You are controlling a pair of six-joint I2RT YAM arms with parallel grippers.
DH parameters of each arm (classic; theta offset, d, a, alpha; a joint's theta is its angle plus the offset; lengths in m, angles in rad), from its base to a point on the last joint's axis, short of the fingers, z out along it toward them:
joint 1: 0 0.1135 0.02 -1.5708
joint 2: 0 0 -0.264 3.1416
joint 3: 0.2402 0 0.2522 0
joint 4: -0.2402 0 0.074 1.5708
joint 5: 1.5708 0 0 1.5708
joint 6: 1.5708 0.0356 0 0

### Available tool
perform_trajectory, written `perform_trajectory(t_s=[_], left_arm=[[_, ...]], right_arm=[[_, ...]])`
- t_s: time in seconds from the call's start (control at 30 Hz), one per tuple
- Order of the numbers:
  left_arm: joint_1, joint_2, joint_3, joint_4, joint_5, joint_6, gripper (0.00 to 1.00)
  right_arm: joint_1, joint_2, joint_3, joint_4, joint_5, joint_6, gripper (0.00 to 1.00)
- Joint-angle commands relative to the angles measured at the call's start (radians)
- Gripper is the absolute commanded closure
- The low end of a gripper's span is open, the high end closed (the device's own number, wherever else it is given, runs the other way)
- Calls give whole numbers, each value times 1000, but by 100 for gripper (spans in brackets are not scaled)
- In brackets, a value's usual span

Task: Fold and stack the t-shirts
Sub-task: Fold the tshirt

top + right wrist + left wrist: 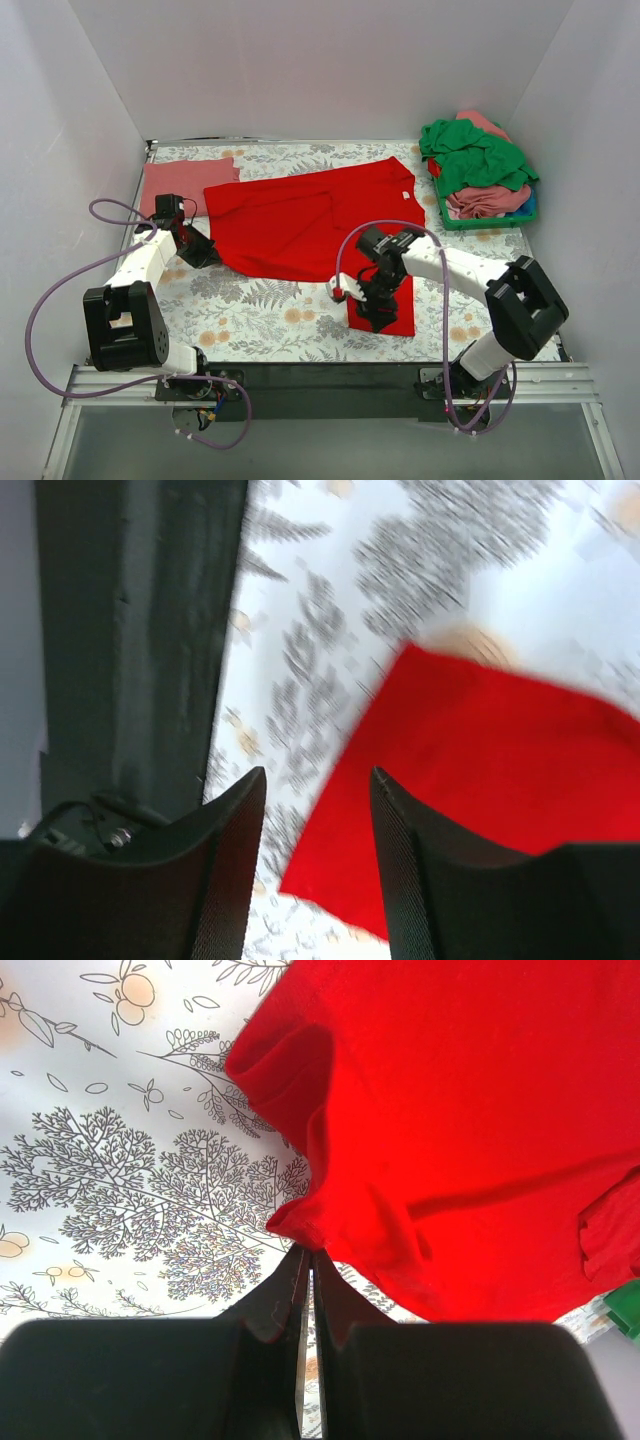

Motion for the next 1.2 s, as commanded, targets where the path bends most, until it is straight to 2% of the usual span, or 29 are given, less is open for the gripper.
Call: perform_trajectory(t_s=[0.0, 0.13, 0.23, 0.33, 0.53, 0.8, 1.07, 1.17], left_arm=[[7, -30, 3, 8, 10, 16, 100], [7, -27, 6, 9, 13, 19, 100], [6, -25, 3, 12, 14, 19, 100], [6, -25, 1, 17, 19, 18, 100], [6, -28, 1, 15, 20, 18, 100], [6, -30, -3, 17, 22, 18, 100], [6, -33, -3, 17, 25, 19, 100], [6, -33, -2, 18, 23, 19, 100]], right_arm=[[-99, -95, 1, -36, 29, -58, 45], [-205, -184, -131, -32, 115, -200, 43], [-229, -250, -239, -21, 144, -320, 43], [-229, -280, -288, 7, 138, -340, 42], [-229, -225, -320, 108, 154, -313, 46], [-229, -179, -398, 204, 226, -265, 58], [-228, -184, -467, 271, 252, -201, 87], [-228, -188, -467, 274, 255, -172, 89]])
